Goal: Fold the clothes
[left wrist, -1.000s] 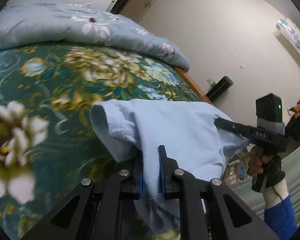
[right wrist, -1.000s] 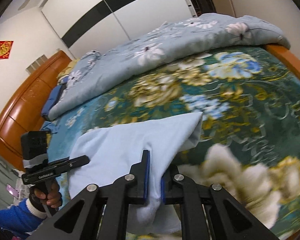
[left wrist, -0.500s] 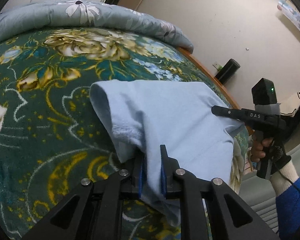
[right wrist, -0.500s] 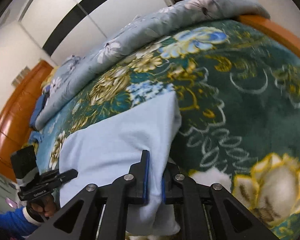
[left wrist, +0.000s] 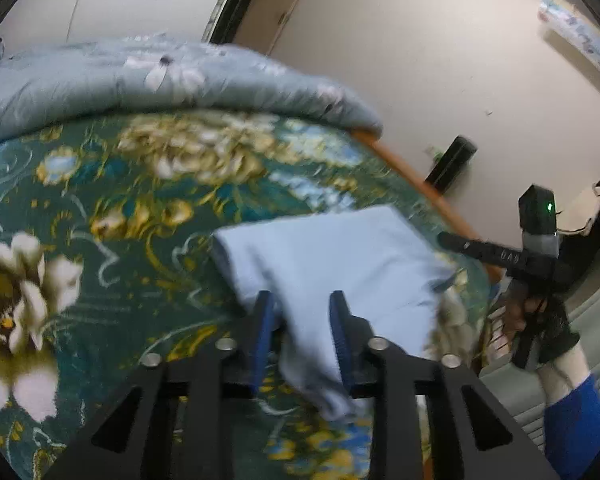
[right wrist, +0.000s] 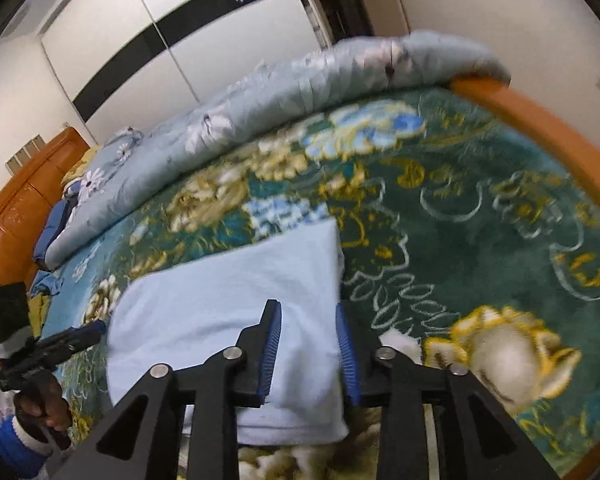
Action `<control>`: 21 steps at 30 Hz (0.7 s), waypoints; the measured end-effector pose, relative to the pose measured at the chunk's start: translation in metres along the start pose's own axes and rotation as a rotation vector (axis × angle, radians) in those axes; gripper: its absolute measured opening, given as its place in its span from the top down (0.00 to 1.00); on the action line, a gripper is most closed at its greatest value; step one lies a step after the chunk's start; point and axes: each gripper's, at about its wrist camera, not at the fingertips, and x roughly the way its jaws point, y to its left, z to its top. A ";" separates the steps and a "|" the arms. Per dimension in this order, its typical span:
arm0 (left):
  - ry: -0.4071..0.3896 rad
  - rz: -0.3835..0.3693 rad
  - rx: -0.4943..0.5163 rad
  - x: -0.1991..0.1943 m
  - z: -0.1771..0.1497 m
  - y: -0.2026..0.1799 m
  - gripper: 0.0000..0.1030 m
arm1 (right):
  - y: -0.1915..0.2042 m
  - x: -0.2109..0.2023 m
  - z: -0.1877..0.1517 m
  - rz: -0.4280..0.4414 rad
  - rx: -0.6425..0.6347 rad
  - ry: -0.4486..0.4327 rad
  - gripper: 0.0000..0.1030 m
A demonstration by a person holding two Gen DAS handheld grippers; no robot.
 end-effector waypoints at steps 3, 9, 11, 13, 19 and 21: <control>0.002 -0.021 0.039 0.001 0.003 -0.019 0.64 | 0.025 -0.005 -0.007 0.005 -0.068 -0.013 0.68; 0.092 0.005 0.062 0.028 -0.020 -0.023 0.64 | 0.024 0.016 -0.033 -0.073 -0.075 0.065 0.68; 0.110 0.013 0.060 0.035 -0.027 -0.020 0.64 | 0.013 0.017 -0.040 -0.068 -0.031 0.064 0.68; 0.120 0.019 0.057 0.037 -0.032 -0.019 0.64 | 0.005 0.019 -0.046 -0.057 0.007 0.067 0.68; 0.103 0.032 0.078 0.024 -0.031 -0.025 0.64 | 0.017 0.013 -0.051 -0.080 0.032 0.045 0.68; 0.088 0.049 0.094 0.014 -0.032 -0.026 0.64 | 0.032 0.002 -0.057 -0.106 0.024 0.027 0.67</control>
